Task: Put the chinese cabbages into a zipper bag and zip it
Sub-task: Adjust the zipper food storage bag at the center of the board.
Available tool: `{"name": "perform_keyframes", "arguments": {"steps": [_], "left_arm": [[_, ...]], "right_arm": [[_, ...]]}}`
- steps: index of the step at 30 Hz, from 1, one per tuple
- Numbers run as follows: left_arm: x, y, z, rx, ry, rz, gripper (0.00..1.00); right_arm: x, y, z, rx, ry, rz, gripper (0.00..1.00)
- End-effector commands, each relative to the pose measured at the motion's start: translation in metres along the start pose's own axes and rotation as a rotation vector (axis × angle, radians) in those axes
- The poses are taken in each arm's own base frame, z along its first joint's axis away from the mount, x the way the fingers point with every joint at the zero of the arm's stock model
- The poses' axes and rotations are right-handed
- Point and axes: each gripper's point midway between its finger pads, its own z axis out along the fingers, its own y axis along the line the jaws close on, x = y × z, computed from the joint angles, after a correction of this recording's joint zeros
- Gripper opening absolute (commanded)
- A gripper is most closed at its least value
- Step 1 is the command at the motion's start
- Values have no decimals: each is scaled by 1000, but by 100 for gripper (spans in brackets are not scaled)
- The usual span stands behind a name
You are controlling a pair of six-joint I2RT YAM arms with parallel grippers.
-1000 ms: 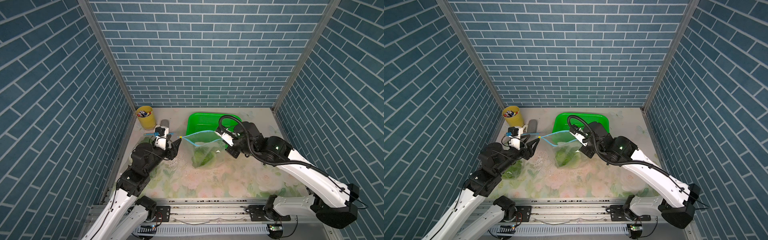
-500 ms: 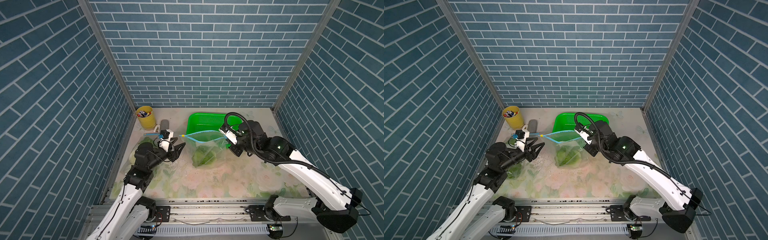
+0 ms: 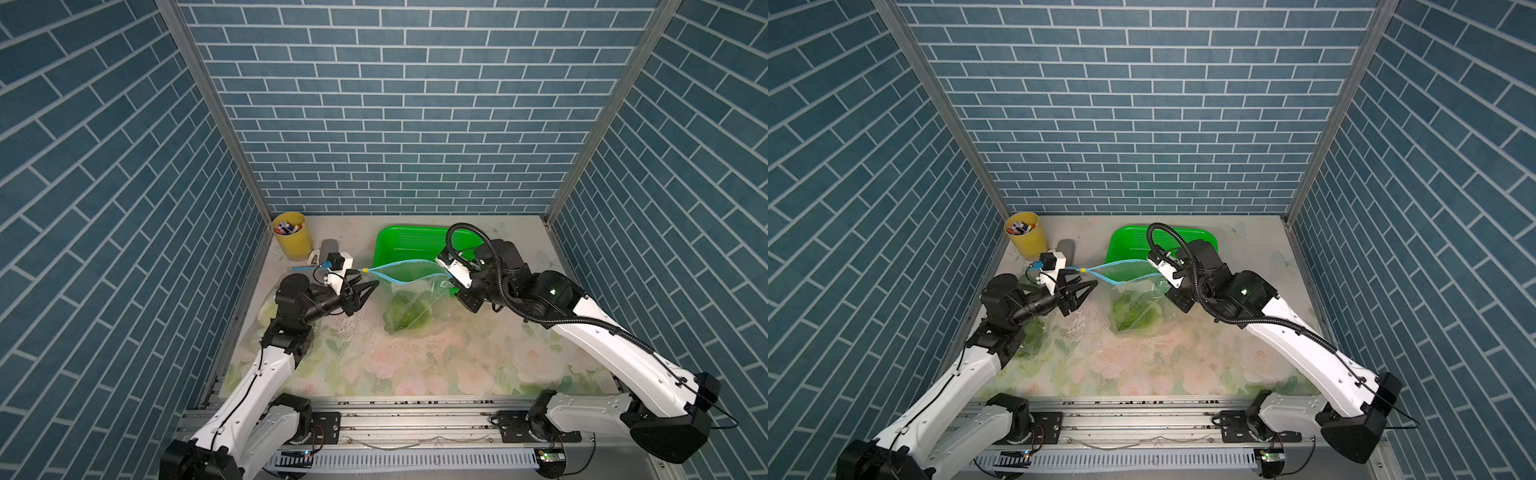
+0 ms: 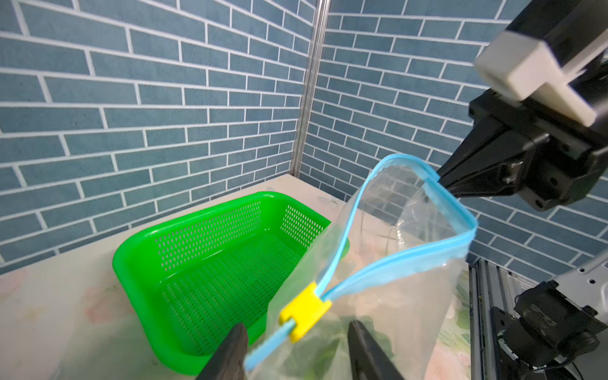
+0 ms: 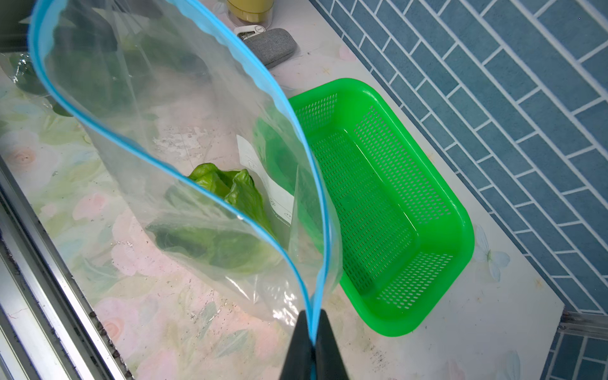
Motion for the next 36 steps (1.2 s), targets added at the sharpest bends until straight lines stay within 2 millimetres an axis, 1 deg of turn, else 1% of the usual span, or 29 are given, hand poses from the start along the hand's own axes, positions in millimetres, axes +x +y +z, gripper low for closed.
{"name": "perform_keyframes", "arguments": {"steps": [1, 3, 5, 11, 13, 14, 15, 20, 22, 24, 26, 28, 32, 33, 34, 36], "left_arm": [[-18, -11, -1, 54, -53, 56, 45], [-19, -13, -2, 62, -53, 62, 40], [-17, -13, -2, 58, -45, 62, 39], [-5, -8, 0, 42, -25, 42, 31], [-4, -3, 0, 15, -19, 37, 24], [-4, -3, 0, 11, -15, 38, 23], [-4, -2, 0, 7, -15, 39, 22], [-9, -4, 0, 16, -20, 39, 11], [-12, -8, 1, 31, -23, 47, 8], [-14, -12, 2, 44, -26, 54, 2], [-19, -19, 4, 62, -22, 72, 2], [-18, -24, 7, 69, 3, 94, 0], [-22, -34, 9, 102, 25, 114, 0], [-25, -37, 10, 113, 25, 119, 0], [-32, -40, 10, 123, 20, 132, 0], [-35, -45, 11, 136, 33, 145, 0]], "right_arm": [[-6, -3, 1, 2, -13, -7, 0], [-7, -3, 3, 4, -12, -6, 0], [-7, -4, 4, 5, -10, -6, 0], [-6, -6, 4, 14, -8, -2, 0], [-5, -7, 3, 18, -7, -3, 0], [-5, -6, 4, 17, -8, -2, 0], [-6, -7, 3, 20, -12, 1, 0], [-6, -7, 2, 17, -14, 10, 0], [-6, -7, 2, 20, -17, 13, 0], [-7, -9, 1, 25, -18, 21, 0], [-10, -8, -2, 21, -27, 25, 0], [-14, -7, -6, 6, -40, 32, 11], [-24, -7, -20, -5, -82, 47, 23], [-30, -7, -26, -12, -103, 54, 29], [-35, -5, -31, -33, -120, 57, 33], [-48, 1, -41, -83, -154, 59, 33]]}}
